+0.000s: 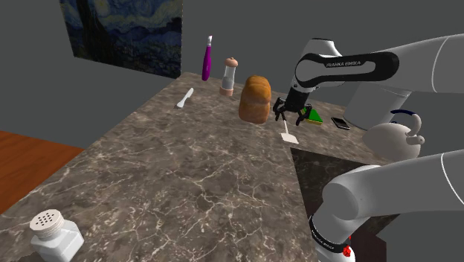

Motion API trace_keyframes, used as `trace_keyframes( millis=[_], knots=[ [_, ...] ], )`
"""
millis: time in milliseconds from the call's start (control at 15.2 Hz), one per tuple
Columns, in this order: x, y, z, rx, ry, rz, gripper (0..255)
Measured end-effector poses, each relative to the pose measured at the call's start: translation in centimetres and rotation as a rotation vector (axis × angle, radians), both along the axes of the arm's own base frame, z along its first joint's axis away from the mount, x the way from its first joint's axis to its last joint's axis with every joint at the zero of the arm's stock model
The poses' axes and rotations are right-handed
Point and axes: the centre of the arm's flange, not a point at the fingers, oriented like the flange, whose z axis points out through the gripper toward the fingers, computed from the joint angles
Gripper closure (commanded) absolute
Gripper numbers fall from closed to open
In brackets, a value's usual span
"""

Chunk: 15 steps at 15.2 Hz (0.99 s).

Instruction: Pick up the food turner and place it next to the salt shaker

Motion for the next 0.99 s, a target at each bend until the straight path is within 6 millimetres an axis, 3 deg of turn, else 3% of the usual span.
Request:
trace_keyframes(
  millis=[66, 726, 990],
  knots=[
    [0.0, 0.0, 0.0, 0.000, 0.000, 0.000, 255],
    [0.0, 0.0, 0.0, 0.000, 0.000, 0.000, 255],
    [0.0, 0.0, 1.6, 0.000, 0.000, 0.000, 255]
  ],
)
